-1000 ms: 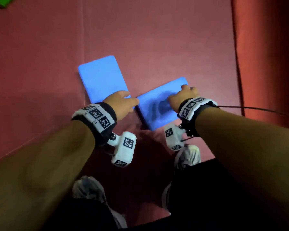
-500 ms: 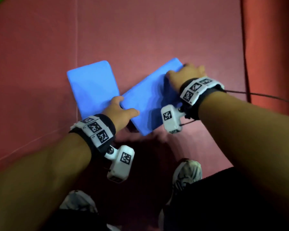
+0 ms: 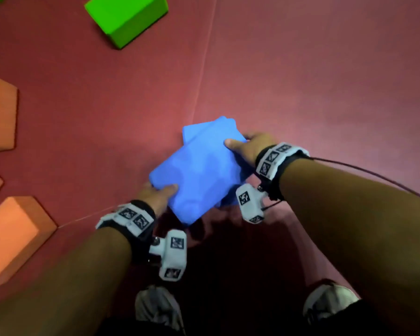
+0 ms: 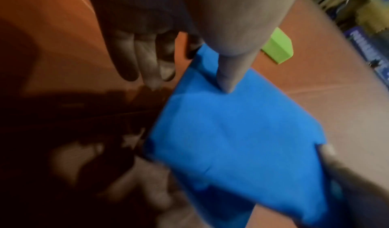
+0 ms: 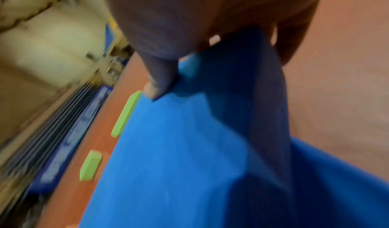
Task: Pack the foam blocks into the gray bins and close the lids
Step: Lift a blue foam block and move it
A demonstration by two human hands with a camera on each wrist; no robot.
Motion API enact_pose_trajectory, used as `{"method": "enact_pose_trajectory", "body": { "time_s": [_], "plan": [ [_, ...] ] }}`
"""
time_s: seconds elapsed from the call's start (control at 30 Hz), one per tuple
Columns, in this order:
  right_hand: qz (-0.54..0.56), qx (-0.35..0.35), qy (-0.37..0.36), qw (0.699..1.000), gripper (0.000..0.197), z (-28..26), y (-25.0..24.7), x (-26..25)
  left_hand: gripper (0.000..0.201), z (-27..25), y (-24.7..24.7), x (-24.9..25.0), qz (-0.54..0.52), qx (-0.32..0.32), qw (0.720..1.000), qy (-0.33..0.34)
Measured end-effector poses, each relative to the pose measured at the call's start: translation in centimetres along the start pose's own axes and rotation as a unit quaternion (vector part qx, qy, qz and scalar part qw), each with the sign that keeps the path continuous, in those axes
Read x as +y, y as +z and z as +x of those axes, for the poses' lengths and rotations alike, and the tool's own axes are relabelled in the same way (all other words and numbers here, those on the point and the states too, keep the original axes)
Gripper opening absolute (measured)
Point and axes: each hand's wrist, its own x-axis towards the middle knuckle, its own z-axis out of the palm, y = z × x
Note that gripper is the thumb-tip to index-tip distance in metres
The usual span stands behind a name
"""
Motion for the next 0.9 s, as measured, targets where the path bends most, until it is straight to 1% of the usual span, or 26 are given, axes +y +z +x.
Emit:
{"method": "enact_pose_trajectory", "body": {
  "time_s": [0.07,0.1,0.17,0.23,0.3,0.37,0.47,0.5,0.53,0.6,0.67,0.73,0.77,0.8,0.83,0.87,0.9],
  "plan": [
    [0.078,0.016,0.023,0.997,0.057,0.0,1.1,1.8,0.034,0.2,1.1,-2.2,-0.042,0.002,0.999,0.014],
    [0.106,0.017,0.039,0.993,0.056,-0.1,1.3,2.3,0.032,0.5,1.5,-2.8,-0.048,0.004,0.999,0.014],
    [0.144,0.005,0.091,0.985,0.060,-0.6,1.2,2.6,0.042,0.5,2.1,-3.0,-0.015,0.003,1.000,0.013],
    [0.201,-0.008,0.152,0.968,0.068,-1.5,0.8,2.5,0.051,0.3,2.4,-2.7,-0.006,-0.012,1.000,0.009],
    [0.246,-0.024,0.187,0.951,0.068,-1.9,0.5,2.8,0.058,0.3,2.4,-2.0,0.015,-0.029,0.999,-0.011],
    [0.284,-0.021,0.186,0.940,0.067,-2.1,0.3,3.4,0.063,0.7,2.3,-1.3,0.011,-0.056,0.998,-0.027],
    [0.335,-0.013,0.191,0.922,0.069,-2.1,0.3,5.6,0.044,1.4,3.0,-0.5,-0.031,-0.089,0.995,-0.040],
    [0.353,-0.016,0.195,0.915,0.066,-2.4,0.4,6.1,0.041,1.5,3.2,-0.3,-0.046,-0.096,0.993,-0.048],
    [0.369,-0.019,0.197,0.908,0.062,-2.5,0.4,6.6,0.041,1.3,3.5,-0.2,-0.068,-0.105,0.991,-0.056],
    [0.386,-0.040,0.189,0.902,0.057,-2.6,0.4,7.2,0.051,1.2,4.1,-0.4,-0.119,-0.120,0.983,-0.072],
    [0.355,-0.064,0.183,0.914,0.066,-2.4,0.1,7.5,0.062,1.2,4.4,-0.9,-0.160,-0.121,0.976,-0.083],
    [0.290,-0.072,0.199,0.933,0.078,-2.4,-0.4,7.0,0.061,1.1,4.3,-1.6,-0.180,-0.133,0.970,-0.090],
    [0.253,-0.058,0.197,0.945,0.082,-2.5,-0.9,6.4,0.058,1.0,4.4,-1.9,-0.180,-0.144,0.969,-0.093],
    [0.216,-0.028,0.183,0.959,0.081,-2.4,-1.4,5.6,0.055,0.7,4.5,-2.2,-0.172,-0.154,0.968,-0.095],
    [0.179,0.011,0.152,0.972,0.072,-2.3,-1.9,4.4,0.054,0.4,4.7,-2.5,-0.163,-0.163,0.968,-0.095],
    [0.154,0.048,0.109,0.981,0.060,-2.1,-2.4,3.0,0.052,0.0,4.9,-2.9,-0.151,-0.171,0.969,-0.097],
    [0.141,0.071,0.062,0.985,0.051,-1.6,-2.9,1.7,0.052,-0.5,5.2,-3.0,-0.139,-0.179,0.969,-0.098]
  ]
}}
